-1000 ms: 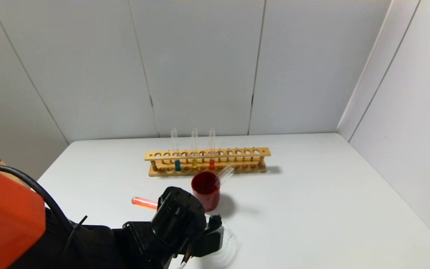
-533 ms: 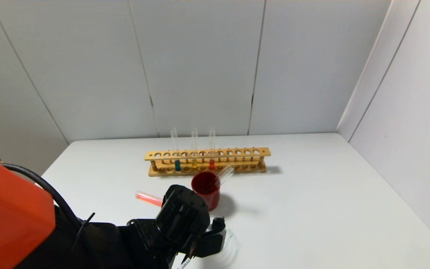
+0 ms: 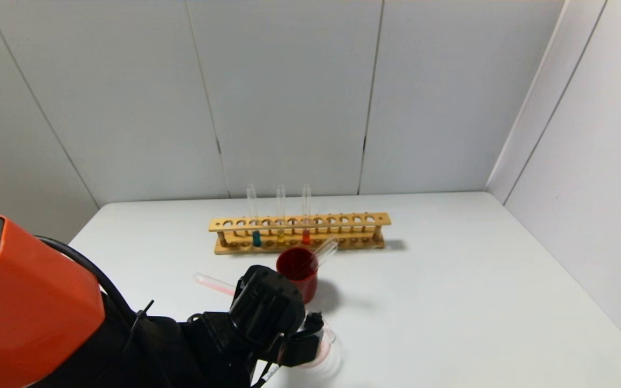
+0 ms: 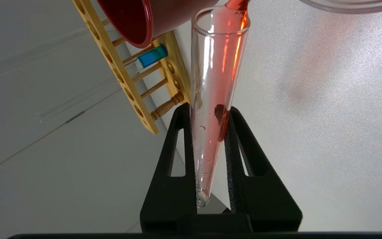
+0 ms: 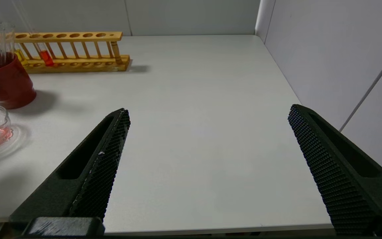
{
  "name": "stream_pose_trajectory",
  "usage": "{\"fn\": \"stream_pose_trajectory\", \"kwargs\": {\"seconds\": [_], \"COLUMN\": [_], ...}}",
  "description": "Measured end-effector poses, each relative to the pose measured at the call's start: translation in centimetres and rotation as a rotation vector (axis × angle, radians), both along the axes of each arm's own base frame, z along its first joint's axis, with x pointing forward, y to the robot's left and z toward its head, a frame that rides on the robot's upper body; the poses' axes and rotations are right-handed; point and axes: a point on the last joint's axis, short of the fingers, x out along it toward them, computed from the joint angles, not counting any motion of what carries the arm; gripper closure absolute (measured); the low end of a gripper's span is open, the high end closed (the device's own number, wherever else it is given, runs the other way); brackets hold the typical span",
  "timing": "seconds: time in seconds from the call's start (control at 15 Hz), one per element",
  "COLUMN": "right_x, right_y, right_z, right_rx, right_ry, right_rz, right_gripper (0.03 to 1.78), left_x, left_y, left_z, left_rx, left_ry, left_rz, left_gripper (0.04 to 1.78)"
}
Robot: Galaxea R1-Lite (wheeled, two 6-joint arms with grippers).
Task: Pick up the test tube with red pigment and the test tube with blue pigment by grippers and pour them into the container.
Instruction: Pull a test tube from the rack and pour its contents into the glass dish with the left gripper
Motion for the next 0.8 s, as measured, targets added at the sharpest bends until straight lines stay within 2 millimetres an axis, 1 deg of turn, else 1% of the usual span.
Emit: {"fn": "stream_pose_trajectory", "kwargs": {"seconds": [0.47,0.67,0.8], "right_x": [0.0,0.0,0.0], "right_y": [0.0,0.0,0.0], "right_z": [0.0,0.0,0.0], "right_rx": [0.0,0.0,0.0], "right_ry": [0.0,0.0,0.0], "right_rz": [0.0,0.0,0.0], "right_gripper": [0.07,0.07,0.07], "left_x": [-0.15,-0.57,-0.85], "left_y": [-0.41,-0.64,-0.88], "left_z": [-0.04,0.18,0.19], "left_rx": [0.017,0.085,0.098], "left_ry": [-0.002,-0.036,-0.044], "left_rz": [-0.022,-0.024,-0.031], "left_gripper": [1.51,1.51,1.51]}}
